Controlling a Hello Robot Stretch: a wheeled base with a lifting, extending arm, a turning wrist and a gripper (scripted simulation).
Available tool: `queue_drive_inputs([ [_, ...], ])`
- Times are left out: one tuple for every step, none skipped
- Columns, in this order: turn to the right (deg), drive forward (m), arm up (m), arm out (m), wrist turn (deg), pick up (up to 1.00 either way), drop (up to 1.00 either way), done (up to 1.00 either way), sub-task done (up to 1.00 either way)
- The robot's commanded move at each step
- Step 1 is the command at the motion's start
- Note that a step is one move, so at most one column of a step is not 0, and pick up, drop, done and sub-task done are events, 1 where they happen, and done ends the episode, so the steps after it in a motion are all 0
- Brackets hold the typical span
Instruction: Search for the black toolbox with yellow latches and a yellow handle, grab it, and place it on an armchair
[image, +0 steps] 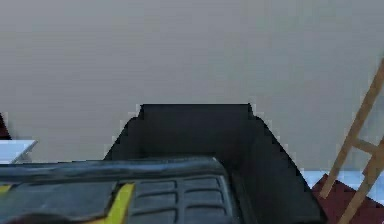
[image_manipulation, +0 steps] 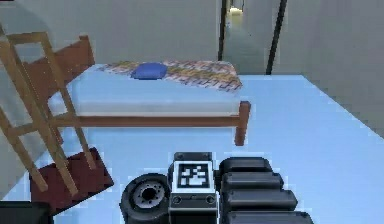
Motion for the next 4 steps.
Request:
queue_drive_inputs([
  [0.0,0.25,0.0,0.0,0.0,0.0,0.0,0.0,0.0],
  [-45.0,0.0,0.0,0.0,0.0,0.0,0.0,0.0,0.0],
  [-45.0,0.0,0.0,0.0,0.0,0.0,0.0,0.0,0.0],
  [-45.0,0.0,0.0,0.0,0.0,0.0,0.0,0.0,0.0],
])
